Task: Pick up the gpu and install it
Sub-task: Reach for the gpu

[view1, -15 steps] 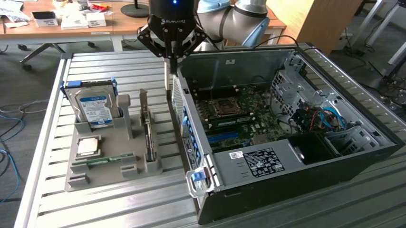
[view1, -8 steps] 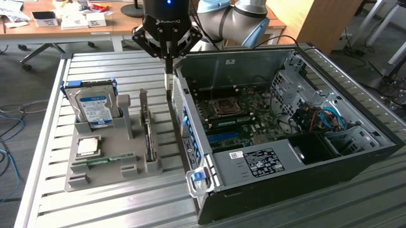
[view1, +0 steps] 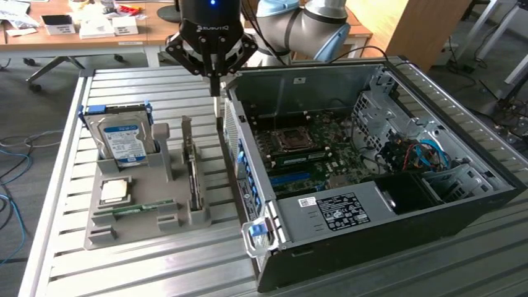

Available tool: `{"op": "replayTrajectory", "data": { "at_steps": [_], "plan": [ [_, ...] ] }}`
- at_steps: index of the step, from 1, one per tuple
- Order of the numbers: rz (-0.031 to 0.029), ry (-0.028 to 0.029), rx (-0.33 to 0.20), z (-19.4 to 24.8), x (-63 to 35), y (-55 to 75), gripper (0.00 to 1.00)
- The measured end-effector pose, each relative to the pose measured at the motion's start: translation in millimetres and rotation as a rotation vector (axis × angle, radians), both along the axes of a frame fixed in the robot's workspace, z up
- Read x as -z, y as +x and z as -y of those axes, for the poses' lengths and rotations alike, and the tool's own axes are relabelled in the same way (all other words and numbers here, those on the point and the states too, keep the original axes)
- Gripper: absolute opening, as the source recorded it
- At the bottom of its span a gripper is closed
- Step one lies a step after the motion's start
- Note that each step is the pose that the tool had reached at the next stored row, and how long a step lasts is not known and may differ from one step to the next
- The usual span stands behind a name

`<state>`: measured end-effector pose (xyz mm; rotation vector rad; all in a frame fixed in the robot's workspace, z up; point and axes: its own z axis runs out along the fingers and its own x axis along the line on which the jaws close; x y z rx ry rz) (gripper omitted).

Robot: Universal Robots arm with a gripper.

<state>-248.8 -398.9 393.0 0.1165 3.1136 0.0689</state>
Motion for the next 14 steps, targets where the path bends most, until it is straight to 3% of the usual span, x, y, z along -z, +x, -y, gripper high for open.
{"op": "replayTrajectory", "data": {
  "at_steps": [14],
  "plan": [
    [0.0,0.0,0.0,0.0,0.0,-3.2,0.11]
  ]
}}
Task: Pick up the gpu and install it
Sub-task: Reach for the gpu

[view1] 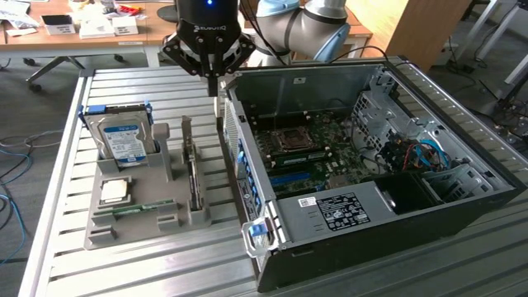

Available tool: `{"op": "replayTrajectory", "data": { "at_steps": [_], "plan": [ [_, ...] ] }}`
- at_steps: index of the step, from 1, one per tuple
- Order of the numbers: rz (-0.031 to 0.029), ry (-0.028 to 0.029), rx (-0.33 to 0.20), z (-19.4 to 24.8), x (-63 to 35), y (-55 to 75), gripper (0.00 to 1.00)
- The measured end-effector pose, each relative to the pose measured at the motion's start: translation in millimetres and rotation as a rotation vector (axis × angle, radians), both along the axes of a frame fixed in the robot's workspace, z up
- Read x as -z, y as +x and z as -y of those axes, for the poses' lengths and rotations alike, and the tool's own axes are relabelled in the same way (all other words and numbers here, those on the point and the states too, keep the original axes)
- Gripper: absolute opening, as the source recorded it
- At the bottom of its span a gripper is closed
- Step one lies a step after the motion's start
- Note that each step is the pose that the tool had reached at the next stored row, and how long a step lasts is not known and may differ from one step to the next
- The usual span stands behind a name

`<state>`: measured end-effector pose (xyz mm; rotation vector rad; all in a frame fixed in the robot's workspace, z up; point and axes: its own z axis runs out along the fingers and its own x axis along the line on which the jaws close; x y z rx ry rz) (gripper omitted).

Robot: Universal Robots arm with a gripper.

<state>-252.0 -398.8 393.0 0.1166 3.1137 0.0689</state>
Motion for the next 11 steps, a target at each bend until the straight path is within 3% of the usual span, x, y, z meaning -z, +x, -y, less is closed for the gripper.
{"op": "replayTrajectory", "data": {
  "at_steps": [11],
  "plan": [
    [0.0,0.0,0.0,0.0,0.0,-12.8,0.11]
  ]
}}
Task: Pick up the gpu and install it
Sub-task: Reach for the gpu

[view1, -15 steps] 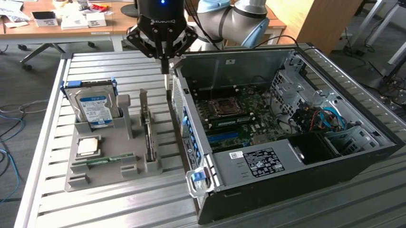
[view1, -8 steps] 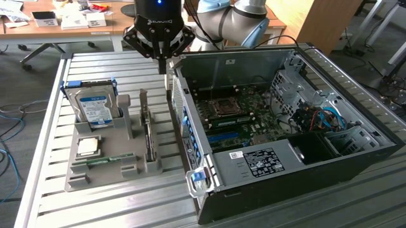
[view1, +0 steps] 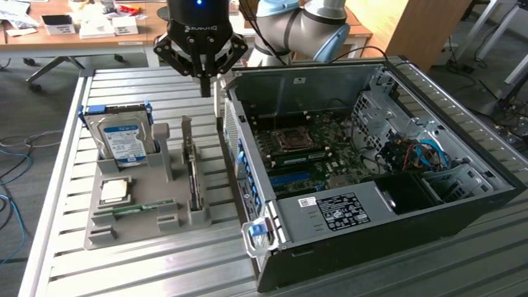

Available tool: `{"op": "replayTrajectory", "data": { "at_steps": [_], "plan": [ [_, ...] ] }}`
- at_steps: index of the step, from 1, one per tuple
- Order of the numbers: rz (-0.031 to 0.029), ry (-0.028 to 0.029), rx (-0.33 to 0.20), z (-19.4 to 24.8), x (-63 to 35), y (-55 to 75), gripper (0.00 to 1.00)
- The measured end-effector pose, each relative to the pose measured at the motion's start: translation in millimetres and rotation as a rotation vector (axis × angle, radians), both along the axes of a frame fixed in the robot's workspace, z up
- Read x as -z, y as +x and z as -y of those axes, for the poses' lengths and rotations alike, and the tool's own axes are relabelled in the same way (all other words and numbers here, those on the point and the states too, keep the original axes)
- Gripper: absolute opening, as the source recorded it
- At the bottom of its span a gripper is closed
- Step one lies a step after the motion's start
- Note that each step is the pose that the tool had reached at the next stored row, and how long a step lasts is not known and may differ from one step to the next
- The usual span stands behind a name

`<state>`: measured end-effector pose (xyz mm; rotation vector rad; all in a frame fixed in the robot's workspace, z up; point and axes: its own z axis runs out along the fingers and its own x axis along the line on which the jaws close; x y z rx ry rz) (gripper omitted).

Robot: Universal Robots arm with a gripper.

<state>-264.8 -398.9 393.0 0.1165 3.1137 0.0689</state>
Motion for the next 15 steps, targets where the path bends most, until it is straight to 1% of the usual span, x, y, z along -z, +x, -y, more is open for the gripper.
{"op": "replayTrajectory", "data": {
  "at_steps": [15],
  "plan": [
    [0.0,0.0,0.0,0.0,0.0,-15.5,0.11]
  ]
}}
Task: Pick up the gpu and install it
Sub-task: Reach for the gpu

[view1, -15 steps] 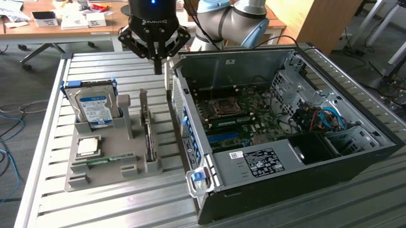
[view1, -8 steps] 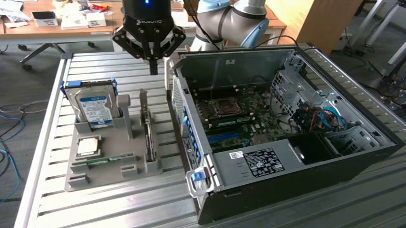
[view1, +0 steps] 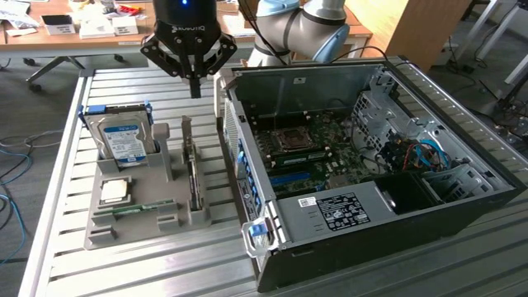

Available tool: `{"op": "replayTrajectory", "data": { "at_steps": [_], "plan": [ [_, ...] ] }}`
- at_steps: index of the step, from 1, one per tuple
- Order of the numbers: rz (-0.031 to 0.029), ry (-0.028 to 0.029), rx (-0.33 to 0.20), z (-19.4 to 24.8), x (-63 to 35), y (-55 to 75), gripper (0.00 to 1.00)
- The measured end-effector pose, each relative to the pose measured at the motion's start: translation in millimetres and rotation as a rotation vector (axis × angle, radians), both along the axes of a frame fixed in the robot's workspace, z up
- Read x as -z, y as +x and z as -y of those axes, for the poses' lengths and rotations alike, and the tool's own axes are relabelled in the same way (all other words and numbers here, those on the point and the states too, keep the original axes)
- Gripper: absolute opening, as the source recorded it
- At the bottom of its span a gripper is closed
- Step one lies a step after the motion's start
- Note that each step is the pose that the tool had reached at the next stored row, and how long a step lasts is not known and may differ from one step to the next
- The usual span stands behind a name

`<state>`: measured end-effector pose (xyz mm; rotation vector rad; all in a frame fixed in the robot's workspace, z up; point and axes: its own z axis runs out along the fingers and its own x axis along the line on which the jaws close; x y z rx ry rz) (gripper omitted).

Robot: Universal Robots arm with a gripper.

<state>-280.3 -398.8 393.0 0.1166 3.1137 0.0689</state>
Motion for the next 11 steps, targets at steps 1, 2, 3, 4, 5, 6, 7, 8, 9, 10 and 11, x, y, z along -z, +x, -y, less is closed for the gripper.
{"op": "replayTrajectory", "data": {
  "at_steps": [1,2,3,4,5,6,7,8,9,10,11],
  "plan": [
    [0.0,-0.0001,0.0,0.0,0.0,-1.3,0.11],
    [0.0,-0.0001,0.0,0.0,0.0,-2.9,0.11],
    [0.0,-0.0001,0.0,0.0,0.0,-4.3,0.11],
    [0.0,0.0,0.0,0.0,0.1,-5.6,0.11],
    [0.0,0.0,0.0,0.0,0.0,-7.0,0.11],
    [0.0,-0.0001,0.0,0.0,0.0,-8.4,0.11],
    [0.0,0.0,0.0,0.0,0.0,-9.7,0.11],
    [0.0,0.0,0.0,0.0,0.1,-11.2,0.11],
    [0.0,0.0,0.0,0.0,0.1,-12.4,0.11],
    [0.0,-0.0001,0.0,0.0,0.0,-13.0,0.11],
    [0.0,0.0,0.0,0.0,0.1,-12.9,0.11]
  ]
}}
